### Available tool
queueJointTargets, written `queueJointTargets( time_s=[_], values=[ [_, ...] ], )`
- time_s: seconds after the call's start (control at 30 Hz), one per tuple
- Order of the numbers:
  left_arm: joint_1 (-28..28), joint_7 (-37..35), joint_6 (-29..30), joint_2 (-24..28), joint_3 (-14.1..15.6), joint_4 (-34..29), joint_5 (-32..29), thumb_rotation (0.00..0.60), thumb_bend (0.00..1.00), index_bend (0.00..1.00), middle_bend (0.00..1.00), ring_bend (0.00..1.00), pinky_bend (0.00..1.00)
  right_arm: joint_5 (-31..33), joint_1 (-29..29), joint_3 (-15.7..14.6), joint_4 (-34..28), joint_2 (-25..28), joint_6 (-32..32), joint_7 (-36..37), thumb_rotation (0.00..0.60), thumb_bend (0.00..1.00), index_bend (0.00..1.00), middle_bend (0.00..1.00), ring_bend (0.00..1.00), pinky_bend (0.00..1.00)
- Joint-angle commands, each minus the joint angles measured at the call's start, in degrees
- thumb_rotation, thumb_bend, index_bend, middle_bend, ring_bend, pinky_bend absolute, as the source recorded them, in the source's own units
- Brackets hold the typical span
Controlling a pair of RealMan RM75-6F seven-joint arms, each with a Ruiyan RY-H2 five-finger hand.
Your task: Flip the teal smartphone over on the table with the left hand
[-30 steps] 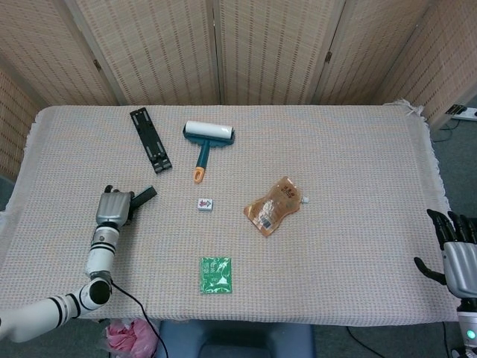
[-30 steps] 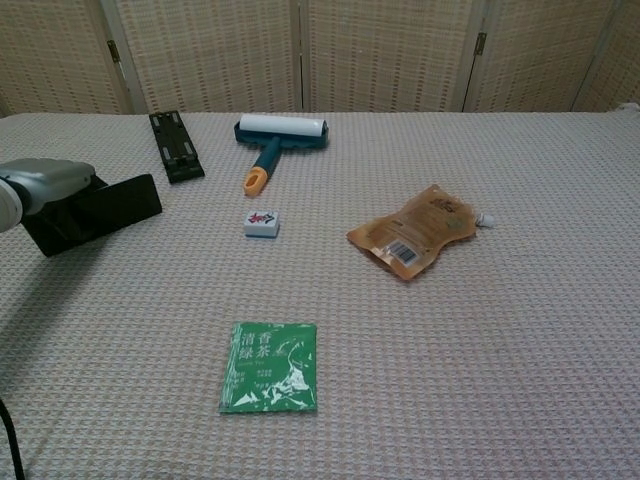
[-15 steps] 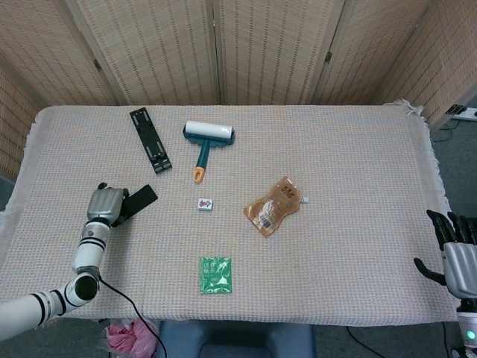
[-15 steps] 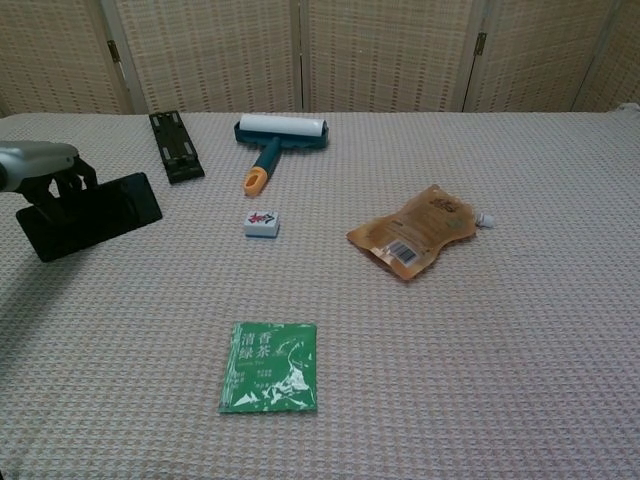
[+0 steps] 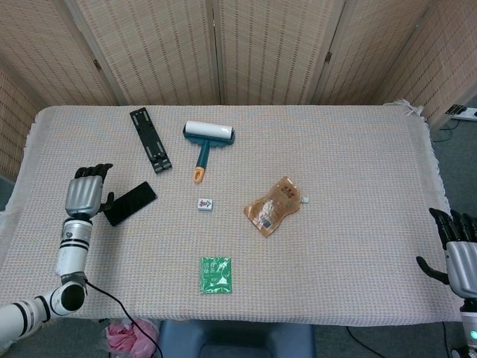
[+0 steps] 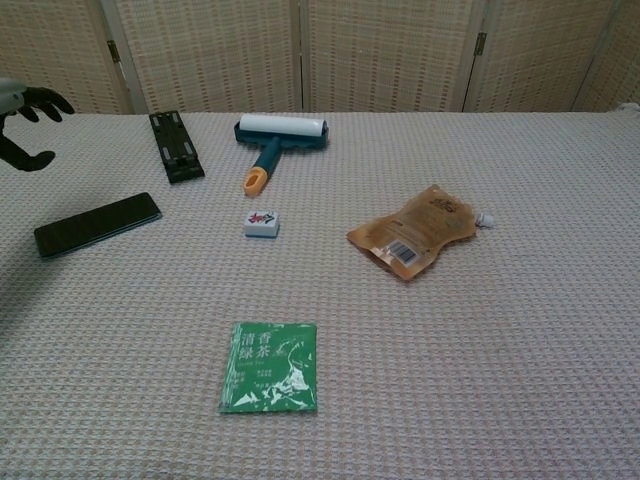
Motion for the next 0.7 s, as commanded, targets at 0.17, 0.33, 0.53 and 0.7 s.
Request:
queueJointTargets(
  time_s=[0.17,0.33,0.53,0.7],
  values=[
    [9.2,-7.7,12.2,5.2,4.6,-7.3,12.8,0.6,0.4,0.17,0.19,0.18,0.15,-3.0,1.1,-0.5,2.3,0.0,-0.9,3.3,0.6,0.14,0.08,0.12,0.08,0.08],
    [14.8,-9.9,19.5,7.6,8.6,-10.4,20.7,0.6,0.38,0.18,0.19,0.18,0.15,-4.7,1.7,-0.8,3.5,-0.4,-0.8,5.2,0.6,0.14,0.08,0.13,0.08,0.08],
    [20.6,-10.3,27.2,9.1,12.4,-11.2,28.7,0.6,0.38,0.19,0.19,0.18,0.15,-5.2,2.1,-0.9,4.0,-0.9,-1.1,6.7,0.6,0.14,0.08,0.13,0.08,0.08],
    [24.0,-9.1,30.5,9.7,14.4,-11.1,32.5,0.6,0.38,0.19,0.19,0.18,0.15,-5.3,2.2,-1.1,3.8,-1.1,-1.1,6.8,0.6,0.14,0.08,0.13,0.08,0.08]
  ],
)
